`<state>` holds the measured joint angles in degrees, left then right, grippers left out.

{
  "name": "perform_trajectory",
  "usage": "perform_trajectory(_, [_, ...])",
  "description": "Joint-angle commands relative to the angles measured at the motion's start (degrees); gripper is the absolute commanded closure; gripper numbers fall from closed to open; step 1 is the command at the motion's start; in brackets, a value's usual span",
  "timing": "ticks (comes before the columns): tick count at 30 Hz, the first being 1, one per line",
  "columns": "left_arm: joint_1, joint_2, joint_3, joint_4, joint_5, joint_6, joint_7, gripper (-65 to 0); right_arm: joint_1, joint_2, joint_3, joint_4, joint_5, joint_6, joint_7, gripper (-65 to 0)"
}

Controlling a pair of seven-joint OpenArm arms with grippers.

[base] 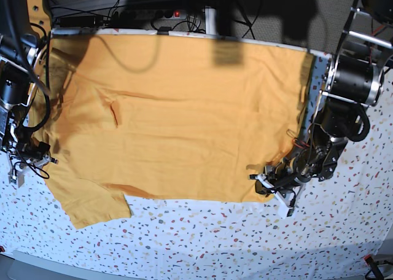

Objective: Fold the T-shirt properly
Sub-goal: 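Lower the right gripper and pinch the shirt edge beside the sleeve, then lift the pinched side edge with both grippers and pull it over the shirt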

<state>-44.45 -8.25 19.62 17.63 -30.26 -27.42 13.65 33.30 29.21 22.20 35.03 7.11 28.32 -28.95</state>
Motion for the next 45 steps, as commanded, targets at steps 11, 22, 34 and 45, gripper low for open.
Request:
perform_trajectory(11, [-2.23,-0.17,-0.07,0.85,-0.83,-0.5,-1.36,0.0,1.77,1.42,0.24,0.98,5.73,0.39,-3.69,0.0])
perform_trajectory(22, [-2.23,-0.17,-0.07,0.87,-0.85,-0.5,-1.36,0.0,1.73,5.86,0.24,1.03,8.55,11.68,-6.78,0.0])
perform_trajectory(34, [-0.98,-0.42,-0.07,9.38,-0.85,-0.48,8.94,0.0,-3.67,9.99,0.24,5.81,14.82,11.68,-8.2,0.0])
perform_trajectory(45, [9.46,-4.37,-0.09,31.19,-0.83,-0.46,15.56,0.0,-17.9,10.01,1.03,24.06,14.8,11.68,-8.61,0.0])
